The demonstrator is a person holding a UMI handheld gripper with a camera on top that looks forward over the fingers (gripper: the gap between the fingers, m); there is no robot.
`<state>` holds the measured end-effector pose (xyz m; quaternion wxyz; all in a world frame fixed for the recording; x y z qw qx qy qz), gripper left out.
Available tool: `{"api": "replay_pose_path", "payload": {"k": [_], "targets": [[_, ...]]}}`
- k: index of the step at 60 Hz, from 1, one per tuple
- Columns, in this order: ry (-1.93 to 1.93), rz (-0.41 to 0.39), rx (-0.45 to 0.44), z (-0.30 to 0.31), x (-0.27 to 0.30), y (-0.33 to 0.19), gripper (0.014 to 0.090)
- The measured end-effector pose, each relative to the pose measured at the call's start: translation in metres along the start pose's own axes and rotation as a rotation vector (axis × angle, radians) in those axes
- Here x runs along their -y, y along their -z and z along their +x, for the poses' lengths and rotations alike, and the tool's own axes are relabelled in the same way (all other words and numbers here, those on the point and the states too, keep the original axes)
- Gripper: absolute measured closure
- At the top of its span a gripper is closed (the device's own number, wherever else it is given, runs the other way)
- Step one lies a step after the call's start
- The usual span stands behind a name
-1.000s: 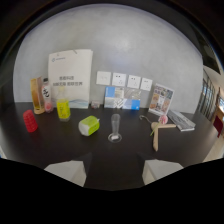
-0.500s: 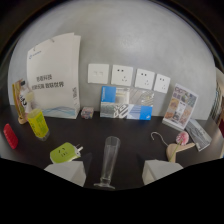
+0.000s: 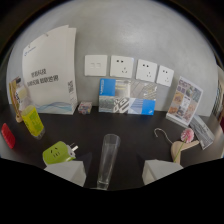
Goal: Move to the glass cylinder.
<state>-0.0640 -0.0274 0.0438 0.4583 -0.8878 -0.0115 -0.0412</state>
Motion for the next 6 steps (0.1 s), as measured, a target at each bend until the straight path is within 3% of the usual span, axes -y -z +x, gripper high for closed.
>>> {"api": "replay_pose_path", "payload": {"k": [6], "targets": [[0.001, -0.003, 0.004, -0.0007, -0.0008, 0.0001, 0.0194]]}}
